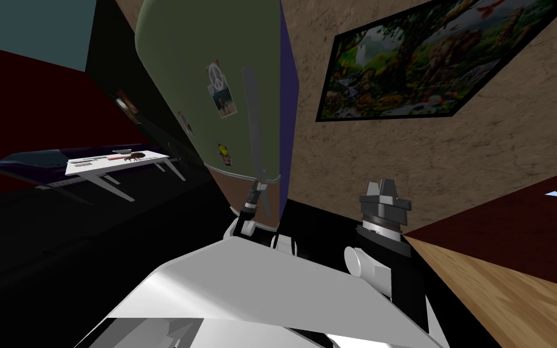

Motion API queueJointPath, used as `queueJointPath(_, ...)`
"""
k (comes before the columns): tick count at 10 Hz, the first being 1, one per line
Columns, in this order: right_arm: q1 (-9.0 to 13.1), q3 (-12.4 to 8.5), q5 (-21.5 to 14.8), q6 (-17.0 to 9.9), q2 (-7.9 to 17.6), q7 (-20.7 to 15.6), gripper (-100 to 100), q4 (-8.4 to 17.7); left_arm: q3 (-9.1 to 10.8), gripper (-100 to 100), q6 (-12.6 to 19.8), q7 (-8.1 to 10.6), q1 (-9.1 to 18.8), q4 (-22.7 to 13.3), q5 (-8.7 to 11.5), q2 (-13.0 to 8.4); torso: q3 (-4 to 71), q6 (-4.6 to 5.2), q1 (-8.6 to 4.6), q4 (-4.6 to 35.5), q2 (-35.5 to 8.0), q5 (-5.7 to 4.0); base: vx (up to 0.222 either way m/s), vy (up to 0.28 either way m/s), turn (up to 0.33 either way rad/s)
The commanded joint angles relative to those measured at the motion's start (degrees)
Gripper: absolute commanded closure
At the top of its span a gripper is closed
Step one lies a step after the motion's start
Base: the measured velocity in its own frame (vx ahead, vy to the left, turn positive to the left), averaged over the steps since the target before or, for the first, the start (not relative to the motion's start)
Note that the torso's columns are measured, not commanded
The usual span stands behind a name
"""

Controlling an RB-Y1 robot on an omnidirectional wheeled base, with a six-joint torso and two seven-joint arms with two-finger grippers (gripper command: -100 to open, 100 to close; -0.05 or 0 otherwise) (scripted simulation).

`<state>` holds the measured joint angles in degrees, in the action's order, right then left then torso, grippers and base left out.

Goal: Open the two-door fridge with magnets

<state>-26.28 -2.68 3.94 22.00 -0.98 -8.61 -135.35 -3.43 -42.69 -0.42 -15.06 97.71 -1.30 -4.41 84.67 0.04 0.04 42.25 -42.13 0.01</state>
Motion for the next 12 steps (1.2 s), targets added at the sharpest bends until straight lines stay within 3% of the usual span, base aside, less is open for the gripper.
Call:
queueJointPath(1, 0.0, 0.0, 0.0, 0.0, 0.0, 0.0, 0, 0.0, -0.25, 100, -3.1, -0.24, -0.6, -2.1, -0.2, 0.2, -0.1, -0.01, -0.03, 0.1, -0.1, -0.03, -0.022, 0.004, -0.003)
queueJointPath(2, 0.0, 0.0, 0.0, 0.0, 0.0, 0.0, 0, 0.0, -0.23, 100, -2.1, -0.17, -0.6, -1.4, -0.1, 0.1, -0.1, -0.03, -0.06, 0.1, -0.2, -0.03, -0.01, 0.002, -0.001)
queueJointPath(3, 0.0, 0.0, 0.0, 0.0, 0.0, 0.0, 0, 0.0, 0.04, -100, -0.1, -0.52, 0.4, -1.2, -0.2, -1.3, -0.1, -0.04, -0.07, 0.0, -0.1, -0.02, -0.018, -0.019, 0.017)
queueJointPath(12, 0.0, 0.0, 0.0, 0.0, 0.0, 0.0, 0, 0.0, 1.57, -100, 12.0, -2.35, 6.0, 0.1, -0.7, -3.8, 0.0, 0.05, -0.03, 0.0, 0.1, 0.01, -0.029, -0.032, 0.019)
